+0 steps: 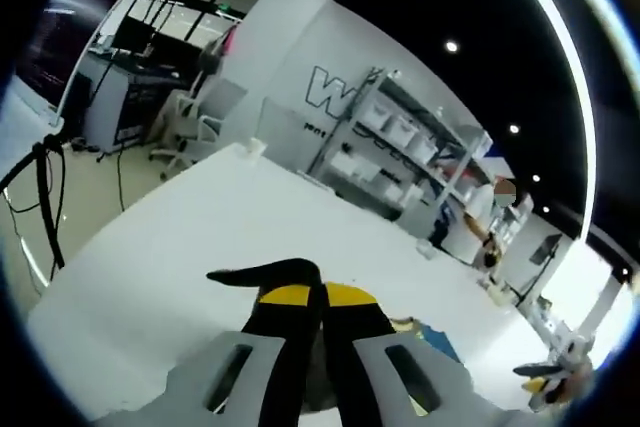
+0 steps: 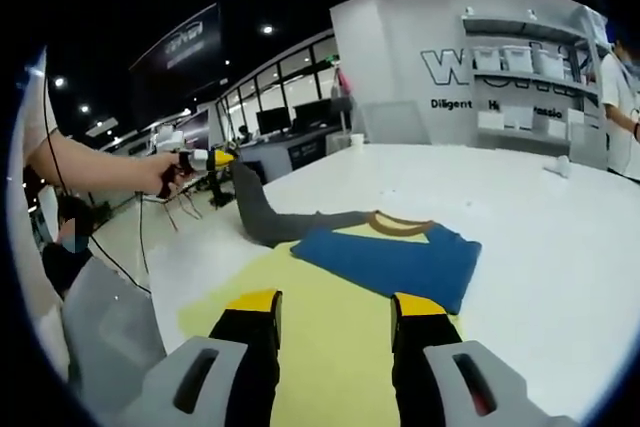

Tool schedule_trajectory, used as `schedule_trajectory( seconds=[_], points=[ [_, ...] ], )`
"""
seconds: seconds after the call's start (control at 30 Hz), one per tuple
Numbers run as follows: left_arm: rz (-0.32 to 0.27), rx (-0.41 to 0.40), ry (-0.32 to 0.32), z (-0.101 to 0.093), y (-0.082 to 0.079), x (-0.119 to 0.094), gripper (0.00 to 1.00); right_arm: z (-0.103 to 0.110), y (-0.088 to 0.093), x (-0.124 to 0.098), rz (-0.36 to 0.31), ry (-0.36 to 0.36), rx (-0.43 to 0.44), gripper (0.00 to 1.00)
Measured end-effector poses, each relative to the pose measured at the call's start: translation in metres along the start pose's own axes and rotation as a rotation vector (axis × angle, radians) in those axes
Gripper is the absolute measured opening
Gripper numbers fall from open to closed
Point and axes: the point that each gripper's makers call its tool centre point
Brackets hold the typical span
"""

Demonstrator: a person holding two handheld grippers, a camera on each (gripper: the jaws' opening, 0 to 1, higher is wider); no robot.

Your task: Fold the garment on the visible template until the final outline fits inside the template.

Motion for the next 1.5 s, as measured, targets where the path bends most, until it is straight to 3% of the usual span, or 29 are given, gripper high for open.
schedule_trajectory(
  seconds=[0.27,0.4,0.6,0.97,1.27,1.5],
  points=[
    [0.023,0.031,0.126,-0.057,0.006,0.037,0.00,-0.010,-0.001,-0.008,-0.010,-0.004,0.003,0.40],
    [0.058,0.044,0.196,-0.090,0.017,0.060,0.00,-0.017,-0.001,-0.012,-0.018,-0.001,0.011,0.40],
    [0.096,0.053,0.257,-0.123,0.034,0.086,0.00,-0.023,0.000,-0.014,-0.019,0.001,0.016,0.40],
    [0.192,0.084,0.377,-0.188,0.087,0.137,0.00,-0.039,0.004,-0.017,-0.011,0.003,0.028,0.40],
    [0.272,0.104,0.422,-0.214,0.136,0.160,0.00,-0.048,0.008,-0.017,0.002,0.001,0.035,0.40],
    [0.344,0.133,0.439,-0.218,0.176,0.176,0.00,-0.056,0.013,-0.017,0.016,0.007,0.037,0.40]
  ],
)
Point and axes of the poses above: the point that each gripper's makers call its tool centre point, and the gripper's own axes: x roughly forward along the fingers, z roughly to its left, y roughly out of its underside, and after that the axes turned 11 degrees about y, right-handed
